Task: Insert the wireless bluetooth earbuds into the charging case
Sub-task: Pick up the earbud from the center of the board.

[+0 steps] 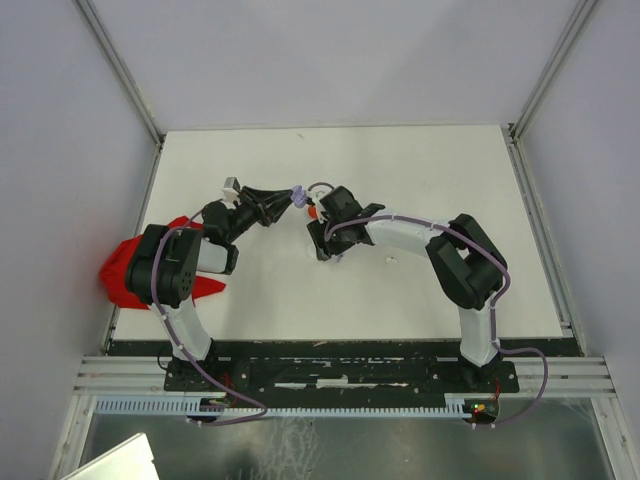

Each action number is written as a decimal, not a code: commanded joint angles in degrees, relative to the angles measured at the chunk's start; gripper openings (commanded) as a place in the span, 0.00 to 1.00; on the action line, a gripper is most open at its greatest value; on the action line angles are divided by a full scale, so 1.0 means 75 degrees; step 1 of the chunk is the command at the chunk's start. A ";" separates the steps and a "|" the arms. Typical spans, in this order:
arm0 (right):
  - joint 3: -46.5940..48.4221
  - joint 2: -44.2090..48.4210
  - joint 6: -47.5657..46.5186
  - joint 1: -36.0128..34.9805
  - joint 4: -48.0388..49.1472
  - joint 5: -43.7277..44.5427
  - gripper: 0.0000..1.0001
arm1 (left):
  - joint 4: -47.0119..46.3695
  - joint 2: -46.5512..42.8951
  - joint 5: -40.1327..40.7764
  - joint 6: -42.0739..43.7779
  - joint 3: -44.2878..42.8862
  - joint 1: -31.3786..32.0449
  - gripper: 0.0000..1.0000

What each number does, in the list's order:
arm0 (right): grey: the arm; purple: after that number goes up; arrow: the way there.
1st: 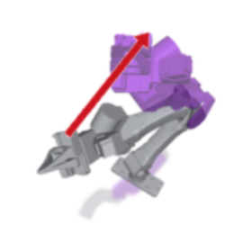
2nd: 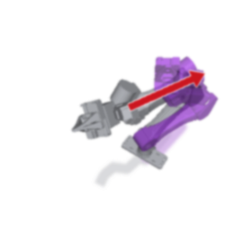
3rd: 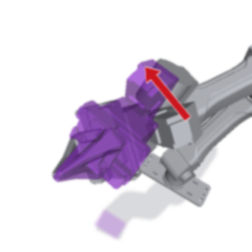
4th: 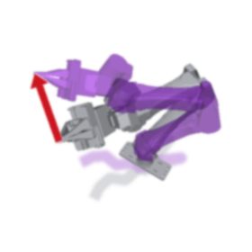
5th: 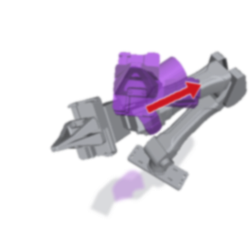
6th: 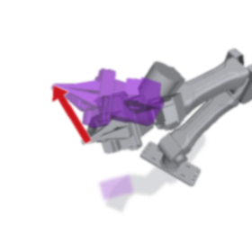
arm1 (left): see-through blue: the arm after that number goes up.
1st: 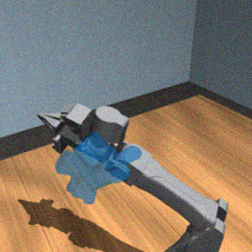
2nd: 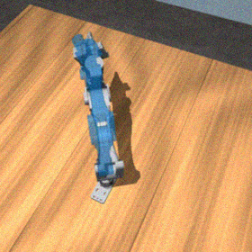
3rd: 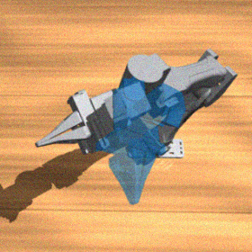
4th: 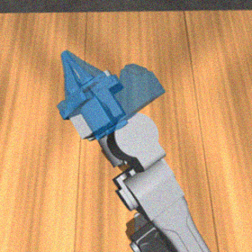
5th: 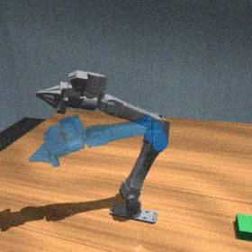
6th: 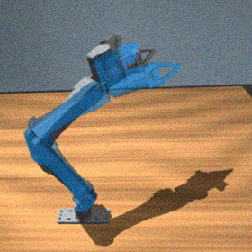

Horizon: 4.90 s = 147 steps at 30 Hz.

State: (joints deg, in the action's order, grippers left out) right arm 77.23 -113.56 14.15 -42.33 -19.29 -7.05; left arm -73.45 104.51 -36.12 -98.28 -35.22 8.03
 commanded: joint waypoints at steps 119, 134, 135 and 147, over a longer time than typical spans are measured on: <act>0.1360 -0.0851 0.0243 -0.0129 -0.2139 0.1772 0.33 | -0.0530 -0.0332 -0.0247 0.0179 0.0113 -0.0450 0.03; 0.1405 -0.0718 0.0220 -0.0108 -0.2191 0.1982 0.07 | -0.0512 -0.0292 -0.0270 0.0190 0.0091 -0.0451 0.03; 0.1392 -0.0609 0.0197 -0.0099 -0.2131 0.2008 0.06 | -0.0498 -0.0294 -0.0270 0.0190 0.0085 -0.0450 0.03; 0.0186 0.1839 -0.0526 0.0289 0.0707 0.1798 0.02 | -0.0132 -0.0398 -0.0201 0.0332 0.0065 -0.0380 0.03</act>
State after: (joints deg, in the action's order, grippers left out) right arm 80.64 -109.10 13.56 -41.28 -26.50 6.59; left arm -73.56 103.92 -36.62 -98.26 -34.37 4.95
